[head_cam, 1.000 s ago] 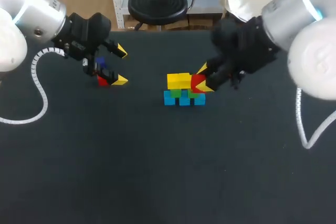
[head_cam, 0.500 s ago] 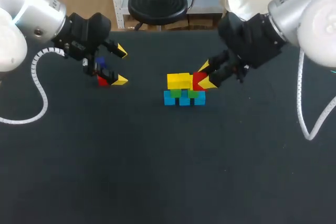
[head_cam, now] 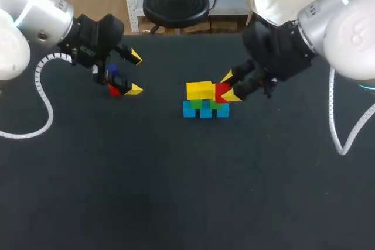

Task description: Place the blue cubes, place green cubes on the blue cubes, place the yellow cubes on the green cubes, then place the red cubes on the yellow cubes, and place purple cube on the red cubes.

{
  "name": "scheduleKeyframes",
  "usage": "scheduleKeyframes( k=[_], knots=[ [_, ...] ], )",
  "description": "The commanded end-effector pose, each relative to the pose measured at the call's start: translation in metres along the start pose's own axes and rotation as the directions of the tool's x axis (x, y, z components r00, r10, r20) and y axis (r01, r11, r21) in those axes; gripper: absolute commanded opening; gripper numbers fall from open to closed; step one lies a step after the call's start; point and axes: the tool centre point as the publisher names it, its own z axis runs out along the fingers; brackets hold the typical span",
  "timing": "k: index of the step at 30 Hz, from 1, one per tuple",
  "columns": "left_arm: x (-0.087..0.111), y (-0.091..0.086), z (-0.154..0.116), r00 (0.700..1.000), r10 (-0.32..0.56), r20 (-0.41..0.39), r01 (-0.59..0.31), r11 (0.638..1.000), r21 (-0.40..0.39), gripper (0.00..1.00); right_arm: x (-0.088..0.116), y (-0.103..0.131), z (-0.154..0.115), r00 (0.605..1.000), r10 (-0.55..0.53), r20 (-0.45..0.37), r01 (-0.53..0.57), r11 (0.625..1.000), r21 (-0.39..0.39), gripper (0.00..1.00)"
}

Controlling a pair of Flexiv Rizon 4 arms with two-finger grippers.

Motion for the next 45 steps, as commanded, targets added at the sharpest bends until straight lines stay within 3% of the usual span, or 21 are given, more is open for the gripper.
scheduleKeyframes(
  k=[1,6,10,20,30,45],
  knots=[
    [0.000,0.000,0.000,1.000,0.001,-0.001,-0.001,1.000,-0.001,1.00,-0.002,0.002,0.000,1.000,0.001,-0.007,-0.001,1.000,0.005,0.00],
    [0.000,0.000,0.000,1.000,0.001,-0.001,-0.001,1.000,-0.001,1.00,-0.002,0.002,0.000,1.000,0.001,-0.007,-0.001,1.000,0.005,0.00],
    [0.000,0.000,0.000,1.000,0.001,-0.001,-0.001,1.000,-0.001,1.00,0.008,-0.003,0.003,0.991,0.025,0.135,-0.022,1.000,-0.019,0.00],
    [0.000,0.000,0.000,1.000,0.001,-0.001,-0.001,1.000,-0.001,1.00,0.007,-0.018,0.005,0.993,0.049,0.108,-0.042,0.997,-0.068,0.00],
    [0.000,0.000,0.000,1.000,0.001,-0.001,-0.001,1.000,-0.001,1.00,0.004,-0.023,0.015,0.997,0.073,-0.038,-0.076,0.994,-0.079,0.00],
    [0.000,0.000,0.000,1.000,0.001,-0.001,-0.001,1.000,-0.001,1.00,0.017,-0.040,0.026,0.998,0.065,-0.017,-0.066,0.995,-0.081,0.00]
  ],
)
